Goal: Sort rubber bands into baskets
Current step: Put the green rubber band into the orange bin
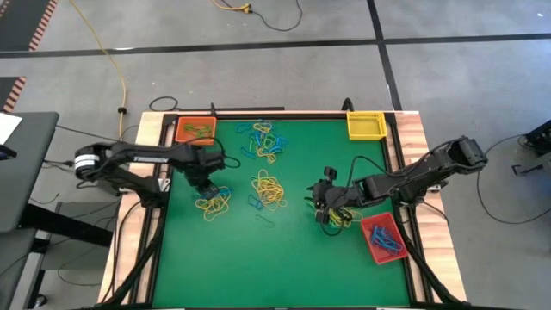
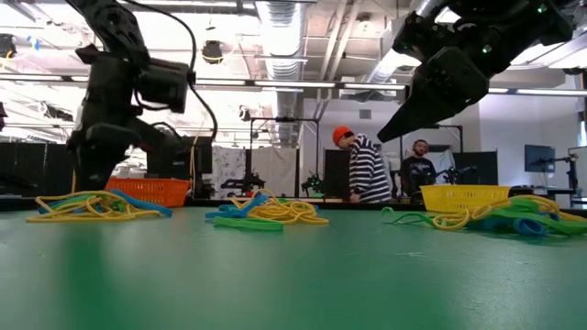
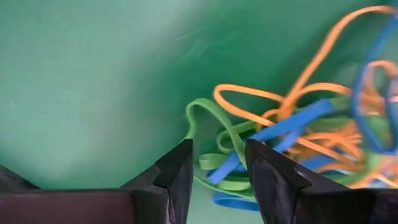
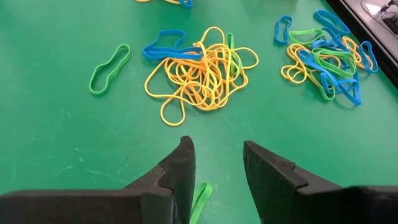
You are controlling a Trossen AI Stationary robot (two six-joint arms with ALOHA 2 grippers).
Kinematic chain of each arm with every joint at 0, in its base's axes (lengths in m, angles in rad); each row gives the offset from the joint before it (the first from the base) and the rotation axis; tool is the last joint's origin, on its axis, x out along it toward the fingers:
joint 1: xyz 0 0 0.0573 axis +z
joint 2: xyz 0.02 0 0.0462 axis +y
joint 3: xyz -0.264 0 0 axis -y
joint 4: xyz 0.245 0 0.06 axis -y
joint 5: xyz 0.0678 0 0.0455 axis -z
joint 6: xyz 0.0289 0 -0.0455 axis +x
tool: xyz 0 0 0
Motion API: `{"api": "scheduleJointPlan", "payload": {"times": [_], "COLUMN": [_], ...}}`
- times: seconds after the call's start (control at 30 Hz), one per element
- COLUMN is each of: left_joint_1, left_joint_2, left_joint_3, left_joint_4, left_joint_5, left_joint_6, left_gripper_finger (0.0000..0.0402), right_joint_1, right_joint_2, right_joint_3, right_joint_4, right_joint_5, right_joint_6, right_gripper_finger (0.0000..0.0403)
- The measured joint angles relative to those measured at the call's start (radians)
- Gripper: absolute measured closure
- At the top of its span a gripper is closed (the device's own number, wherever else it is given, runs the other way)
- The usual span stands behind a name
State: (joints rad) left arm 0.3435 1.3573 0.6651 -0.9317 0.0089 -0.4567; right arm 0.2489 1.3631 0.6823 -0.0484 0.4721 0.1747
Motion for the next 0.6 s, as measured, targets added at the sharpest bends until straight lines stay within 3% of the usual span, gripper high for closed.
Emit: {"api": "scheduleJointPlan", "payload": {"times": [0.27,0.6], "left_joint_1": [0.0,0.0], "left_joint_2": [0.006,0.006], "left_joint_3": [0.0,0.0], "left_joint_4": [0.048,0.051], "left_joint_5": [0.039,0.081], "left_joint_6": [0.022,0.067], "left_gripper_finger": [0.0281,0.0384], "right_joint_1": [0.0,0.0], "right_joint_2": [0.0,0.0], "right_joint_3": [0.0,0.0], "right_joint_4": [-0.001,-0.001], "right_joint_5": [0.0,0.0], "right_joint_6": [-0.001,0.0], "right_gripper_finger": [0.0239,0.0239]}}
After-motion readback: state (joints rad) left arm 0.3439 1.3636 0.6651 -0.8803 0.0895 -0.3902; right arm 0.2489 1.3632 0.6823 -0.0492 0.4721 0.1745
